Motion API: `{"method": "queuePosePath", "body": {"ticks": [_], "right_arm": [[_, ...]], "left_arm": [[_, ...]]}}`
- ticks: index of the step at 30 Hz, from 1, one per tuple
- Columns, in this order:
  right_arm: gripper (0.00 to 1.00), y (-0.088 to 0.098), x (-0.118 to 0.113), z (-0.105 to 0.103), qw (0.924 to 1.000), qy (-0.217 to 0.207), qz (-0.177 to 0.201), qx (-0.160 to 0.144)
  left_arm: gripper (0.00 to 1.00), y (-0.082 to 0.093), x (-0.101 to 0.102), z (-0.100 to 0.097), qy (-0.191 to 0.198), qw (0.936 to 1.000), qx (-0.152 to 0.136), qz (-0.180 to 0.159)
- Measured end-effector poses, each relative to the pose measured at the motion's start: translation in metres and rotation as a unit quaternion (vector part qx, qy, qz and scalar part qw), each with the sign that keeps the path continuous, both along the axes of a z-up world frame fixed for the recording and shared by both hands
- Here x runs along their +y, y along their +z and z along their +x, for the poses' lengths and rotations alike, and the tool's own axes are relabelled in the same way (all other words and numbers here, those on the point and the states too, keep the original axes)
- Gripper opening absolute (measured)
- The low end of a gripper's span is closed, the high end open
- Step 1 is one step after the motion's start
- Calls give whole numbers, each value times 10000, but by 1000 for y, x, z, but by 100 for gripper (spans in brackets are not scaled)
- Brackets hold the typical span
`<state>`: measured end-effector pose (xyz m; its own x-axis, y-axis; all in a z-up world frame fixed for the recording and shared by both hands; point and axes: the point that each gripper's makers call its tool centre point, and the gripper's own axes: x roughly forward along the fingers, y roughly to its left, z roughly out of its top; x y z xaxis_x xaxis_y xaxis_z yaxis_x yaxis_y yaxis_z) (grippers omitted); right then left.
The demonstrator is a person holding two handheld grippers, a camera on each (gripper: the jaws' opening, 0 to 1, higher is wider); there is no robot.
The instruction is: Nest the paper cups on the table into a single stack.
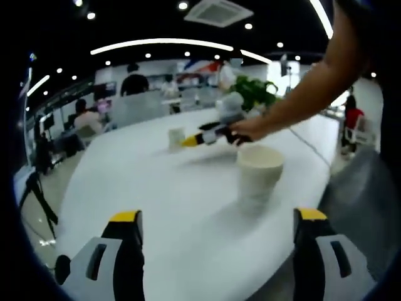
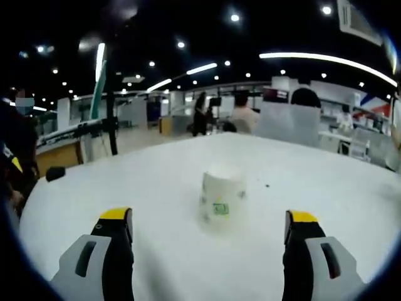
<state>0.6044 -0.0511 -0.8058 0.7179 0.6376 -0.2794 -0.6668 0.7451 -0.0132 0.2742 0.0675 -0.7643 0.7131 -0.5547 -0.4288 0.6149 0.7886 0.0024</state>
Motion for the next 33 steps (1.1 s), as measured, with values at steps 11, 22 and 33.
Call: {"method": "queuePosePath", "body": {"ticks": [11,22,33], "right_arm": [[85,-12,7,54,9993,-333,138,120],[37,-24,21,48,9986,-288,-116,417],[36,4,9,49,9974,-293,-61,652]], "left_arm": [[95,-4,2,0,8,9999,24,156],[92,-7,8,2,102,9996,46,261],[92,-8,9,3,134,9994,39,317]]}}
